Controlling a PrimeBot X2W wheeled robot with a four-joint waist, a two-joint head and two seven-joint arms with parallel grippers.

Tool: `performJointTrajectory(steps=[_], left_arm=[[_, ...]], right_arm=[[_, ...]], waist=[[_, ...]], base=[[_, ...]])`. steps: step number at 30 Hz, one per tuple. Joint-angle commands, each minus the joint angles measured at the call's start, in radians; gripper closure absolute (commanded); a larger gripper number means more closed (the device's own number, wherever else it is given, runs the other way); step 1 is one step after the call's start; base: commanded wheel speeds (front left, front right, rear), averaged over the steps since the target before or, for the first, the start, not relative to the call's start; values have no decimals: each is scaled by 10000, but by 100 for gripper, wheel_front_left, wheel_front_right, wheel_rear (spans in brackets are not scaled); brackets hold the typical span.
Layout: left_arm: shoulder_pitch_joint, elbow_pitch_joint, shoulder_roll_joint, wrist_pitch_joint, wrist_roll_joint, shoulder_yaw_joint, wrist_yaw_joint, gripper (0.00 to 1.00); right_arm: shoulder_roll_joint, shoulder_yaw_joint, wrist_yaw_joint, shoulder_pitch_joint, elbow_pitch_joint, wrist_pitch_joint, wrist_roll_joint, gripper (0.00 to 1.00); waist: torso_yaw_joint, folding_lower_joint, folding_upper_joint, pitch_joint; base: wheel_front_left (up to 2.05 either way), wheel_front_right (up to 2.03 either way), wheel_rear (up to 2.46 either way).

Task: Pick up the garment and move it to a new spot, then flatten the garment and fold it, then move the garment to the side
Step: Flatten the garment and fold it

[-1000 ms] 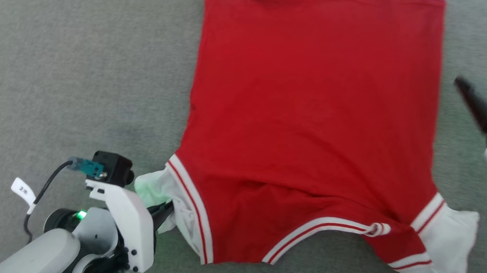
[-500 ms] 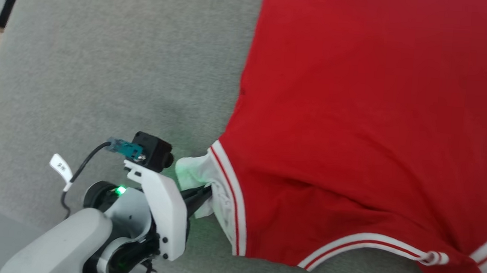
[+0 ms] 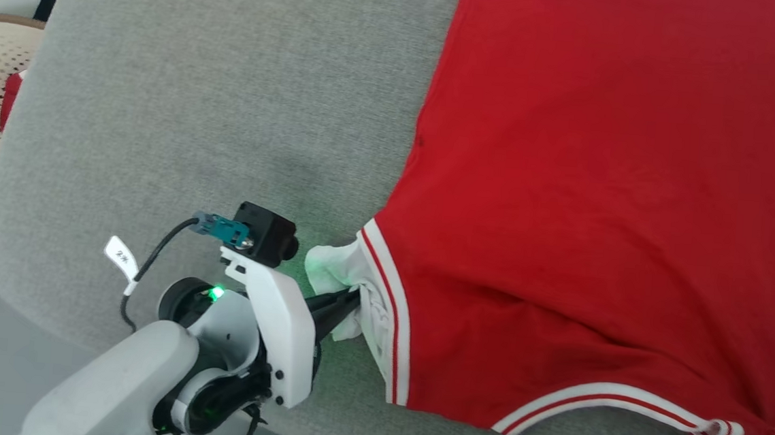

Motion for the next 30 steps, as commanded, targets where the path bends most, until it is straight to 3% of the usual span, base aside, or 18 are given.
performJointTrajectory(steps=[1, 6, 12, 16, 22, 30], left_arm=[[61, 427, 150, -132, 11, 114, 168, 100], [32, 479, 334, -398, 54, 377, 304, 100], [133, 569, 862, -699, 135, 796, 544, 100], [299, 479, 1117, -781, 76, 954, 615, 100], [418, 285, 1386, -761, 110, 1036, 736, 100], [385, 138, 1516, -694, 123, 1090, 861, 100]], right_arm=[[184, 355, -9, 1067, 356, 311, -15, 100], [54, 1098, -9, 1322, -852, 36, 697, 100], [-618, 2175, -9, 2659, -3723, -250, 2345, 100], [-1001, 2200, -9, 4017, -5821, -53, 3214, 100], [-999, 1479, -7, 6672, -8626, 689, 3895, 100], [175, -81, -7, 10004, -11535, 1478, 3724, 100]], waist=[[-278, 0, -1, -94], [-824, 0, -1, -295], [-1821, 0, -1, -685], [-2359, 0, -1, -895], [-2937, 0, -1, -1132], [-3309, 0, -1, -1219]], base=[[0, 0, 0], [0, 0, 0], [0, 0, 0], [0, 0, 0], [0, 0, 0], [0, 0, 0]])
